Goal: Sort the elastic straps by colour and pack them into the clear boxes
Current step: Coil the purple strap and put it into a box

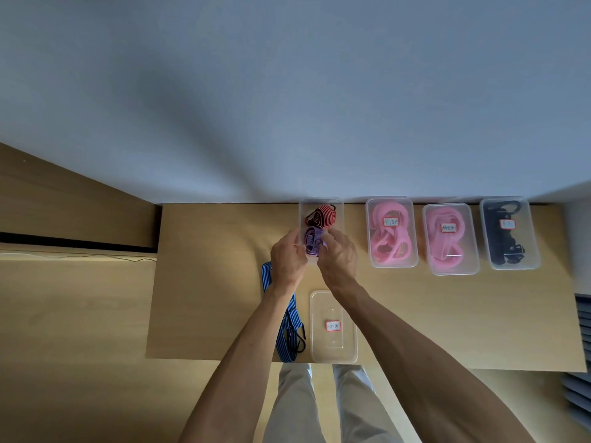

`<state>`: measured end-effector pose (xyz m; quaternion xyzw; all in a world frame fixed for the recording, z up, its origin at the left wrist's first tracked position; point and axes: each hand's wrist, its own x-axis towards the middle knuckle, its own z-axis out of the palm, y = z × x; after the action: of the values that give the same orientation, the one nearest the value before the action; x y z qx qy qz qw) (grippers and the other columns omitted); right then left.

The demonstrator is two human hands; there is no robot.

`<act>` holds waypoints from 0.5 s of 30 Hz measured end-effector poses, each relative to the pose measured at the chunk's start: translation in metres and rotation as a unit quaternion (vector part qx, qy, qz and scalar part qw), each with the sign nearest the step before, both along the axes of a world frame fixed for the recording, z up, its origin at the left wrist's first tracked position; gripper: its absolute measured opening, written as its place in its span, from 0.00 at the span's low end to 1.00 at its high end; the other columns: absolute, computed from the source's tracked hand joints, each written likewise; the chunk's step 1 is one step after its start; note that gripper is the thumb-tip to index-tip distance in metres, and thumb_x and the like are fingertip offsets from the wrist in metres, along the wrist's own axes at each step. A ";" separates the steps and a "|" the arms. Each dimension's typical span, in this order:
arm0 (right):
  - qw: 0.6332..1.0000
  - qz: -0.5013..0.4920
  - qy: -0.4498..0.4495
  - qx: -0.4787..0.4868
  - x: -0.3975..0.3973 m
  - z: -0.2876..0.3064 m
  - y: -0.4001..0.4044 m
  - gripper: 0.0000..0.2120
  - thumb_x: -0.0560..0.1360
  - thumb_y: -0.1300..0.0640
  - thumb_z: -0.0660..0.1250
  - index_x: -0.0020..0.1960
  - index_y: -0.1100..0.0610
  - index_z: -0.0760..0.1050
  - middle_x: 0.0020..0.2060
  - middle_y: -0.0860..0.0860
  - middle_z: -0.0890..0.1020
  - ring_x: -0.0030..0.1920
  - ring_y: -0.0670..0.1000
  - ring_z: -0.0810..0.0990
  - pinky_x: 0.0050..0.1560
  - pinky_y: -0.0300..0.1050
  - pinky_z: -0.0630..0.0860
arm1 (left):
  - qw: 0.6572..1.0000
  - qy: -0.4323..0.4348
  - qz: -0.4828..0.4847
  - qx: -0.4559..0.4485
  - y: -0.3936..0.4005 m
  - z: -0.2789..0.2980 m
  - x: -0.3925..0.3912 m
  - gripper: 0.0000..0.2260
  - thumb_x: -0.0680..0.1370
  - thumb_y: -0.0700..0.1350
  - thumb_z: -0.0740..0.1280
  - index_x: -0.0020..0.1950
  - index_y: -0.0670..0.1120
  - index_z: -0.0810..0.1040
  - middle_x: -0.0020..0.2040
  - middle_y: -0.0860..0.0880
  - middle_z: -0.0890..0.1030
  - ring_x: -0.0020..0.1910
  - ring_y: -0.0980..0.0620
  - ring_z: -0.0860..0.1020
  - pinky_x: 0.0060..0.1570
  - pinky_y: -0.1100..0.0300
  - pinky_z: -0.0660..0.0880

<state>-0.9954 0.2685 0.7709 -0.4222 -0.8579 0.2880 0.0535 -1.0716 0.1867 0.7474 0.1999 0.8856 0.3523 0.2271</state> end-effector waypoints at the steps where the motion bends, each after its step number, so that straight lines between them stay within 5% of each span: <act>1: 1.000 0.004 -0.004 0.004 0.000 0.001 0.001 0.08 0.68 0.72 0.67 0.46 0.65 0.80 0.47 0.59 0.82 0.49 0.64 0.80 0.47 0.55 0.77 | 1.000 -0.004 0.007 -0.002 0.001 0.000 0.000 0.14 0.77 0.34 0.67 0.62 0.42 0.80 0.47 0.43 0.85 0.45 0.43 0.83 0.47 0.48 0.80; 5: 0.998 0.018 -0.044 0.042 0.006 -0.005 0.003 0.13 0.70 0.70 0.68 0.53 0.62 0.81 0.64 0.61 0.78 0.66 0.63 0.74 0.60 0.58 0.72 | 0.999 0.024 -0.009 -0.027 -0.004 0.003 0.001 0.14 0.78 0.38 0.68 0.64 0.42 0.78 0.52 0.42 0.83 0.49 0.41 0.81 0.49 0.49 0.78; 7: 0.999 0.012 -0.047 0.021 0.012 -0.005 0.001 0.19 0.69 0.71 0.67 0.58 0.61 0.81 0.65 0.62 0.77 0.66 0.64 0.74 0.63 0.60 0.71 | 0.996 0.044 -0.013 -0.070 -0.015 0.005 -0.001 0.16 0.79 0.40 0.67 0.66 0.42 0.77 0.57 0.42 0.81 0.54 0.41 0.80 0.53 0.50 0.76; 12: 0.996 0.028 -0.028 0.075 0.027 0.019 -0.009 0.25 0.56 0.79 0.67 0.50 0.64 0.82 0.47 0.62 0.83 0.42 0.63 0.82 0.38 0.53 0.78 | 0.986 0.050 0.007 -0.161 -0.048 0.022 -0.001 0.15 0.80 0.39 0.64 0.66 0.45 0.77 0.61 0.46 0.78 0.57 0.46 0.79 0.52 0.53 0.77; 14: 0.996 0.074 -0.028 0.034 0.026 0.029 -0.016 0.20 0.58 0.78 0.67 0.47 0.65 0.81 0.36 0.60 0.81 0.31 0.63 0.79 0.28 0.47 0.72 | 0.979 0.021 0.030 -0.200 -0.058 0.030 -0.001 0.12 0.80 0.40 0.65 0.63 0.47 0.78 0.60 0.46 0.79 0.53 0.47 0.80 0.47 0.56 0.75; 15: 0.995 0.092 -0.048 0.001 0.025 0.032 -0.020 0.18 0.64 0.76 0.66 0.50 0.64 0.80 0.37 0.61 0.82 0.33 0.64 0.80 0.30 0.48 0.72 | 0.973 -0.003 0.033 -0.229 -0.062 0.033 -0.001 0.12 0.80 0.42 0.65 0.63 0.47 0.78 0.59 0.45 0.80 0.52 0.46 0.80 0.46 0.56 0.75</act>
<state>-0.9704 0.2484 0.8025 -0.3543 -0.8952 0.2700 -0.0141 -1.0721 0.1247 0.7806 0.1125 0.9481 0.1484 0.2579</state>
